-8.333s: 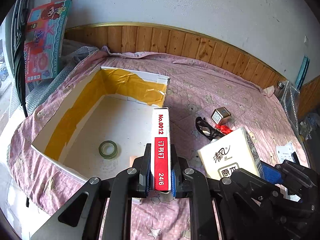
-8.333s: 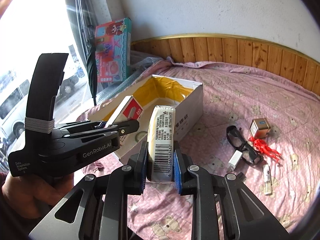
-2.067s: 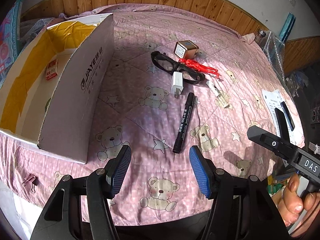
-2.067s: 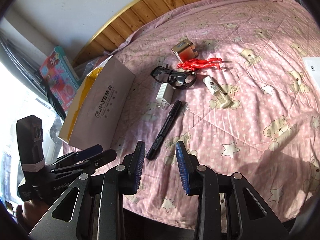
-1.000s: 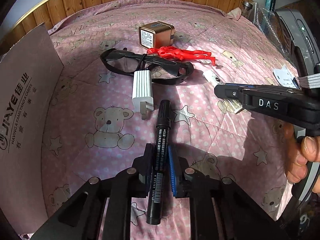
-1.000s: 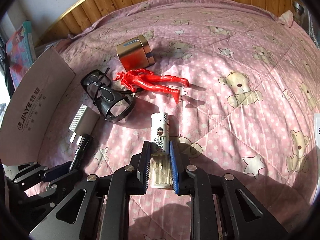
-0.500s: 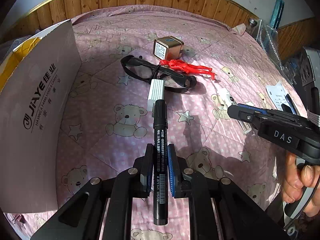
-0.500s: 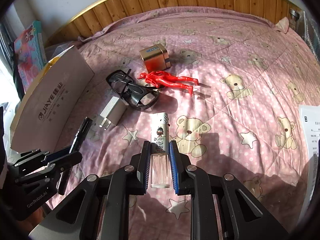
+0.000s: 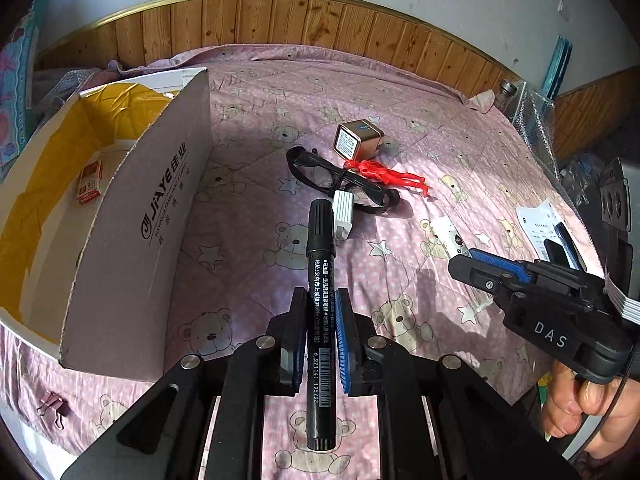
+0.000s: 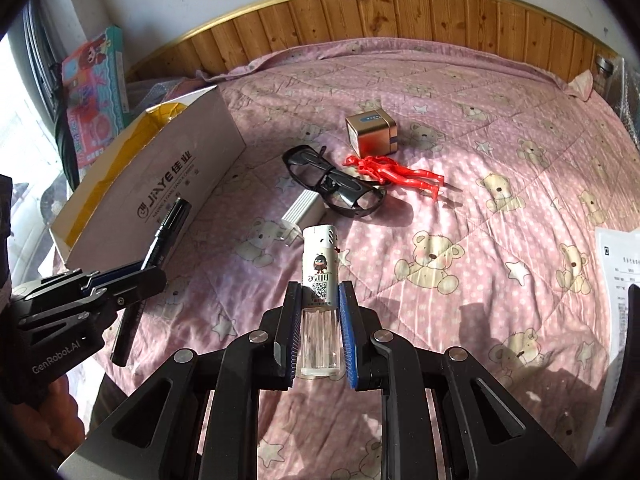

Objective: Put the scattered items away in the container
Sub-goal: 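Lift the marker with the left tool while the right carries the perfume over the white box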

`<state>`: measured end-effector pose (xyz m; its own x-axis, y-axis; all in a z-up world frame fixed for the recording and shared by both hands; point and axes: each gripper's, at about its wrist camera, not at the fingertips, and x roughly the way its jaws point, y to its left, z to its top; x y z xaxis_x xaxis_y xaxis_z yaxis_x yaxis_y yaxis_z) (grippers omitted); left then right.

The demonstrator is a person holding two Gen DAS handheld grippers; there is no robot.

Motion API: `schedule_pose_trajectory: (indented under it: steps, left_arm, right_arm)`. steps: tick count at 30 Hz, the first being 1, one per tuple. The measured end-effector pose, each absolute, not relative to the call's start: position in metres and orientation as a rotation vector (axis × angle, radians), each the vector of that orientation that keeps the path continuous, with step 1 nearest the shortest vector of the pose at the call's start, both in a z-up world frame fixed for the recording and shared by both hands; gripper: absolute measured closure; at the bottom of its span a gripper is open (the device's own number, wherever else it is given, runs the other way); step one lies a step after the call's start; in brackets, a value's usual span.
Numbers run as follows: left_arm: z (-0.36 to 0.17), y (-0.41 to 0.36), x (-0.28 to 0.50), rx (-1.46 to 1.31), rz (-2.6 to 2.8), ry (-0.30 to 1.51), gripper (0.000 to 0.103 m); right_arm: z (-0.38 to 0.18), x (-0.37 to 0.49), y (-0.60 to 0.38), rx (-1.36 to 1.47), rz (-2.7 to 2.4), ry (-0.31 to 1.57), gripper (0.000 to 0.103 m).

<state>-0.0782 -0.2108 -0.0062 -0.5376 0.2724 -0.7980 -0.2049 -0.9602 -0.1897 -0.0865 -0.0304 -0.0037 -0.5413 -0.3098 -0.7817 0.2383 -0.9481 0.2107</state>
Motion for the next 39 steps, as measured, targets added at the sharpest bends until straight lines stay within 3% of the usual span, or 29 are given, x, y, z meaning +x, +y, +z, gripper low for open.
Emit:
schedule_pose_trajectory:
  steps: [39]
  left_arm:
    - [0.059, -0.362, -0.048, -1.185, 2.794, -0.433, 0.089]
  right_arm:
    - [0.058, -0.058, -0.160, 1.127, -2.247, -0.009, 0.084]
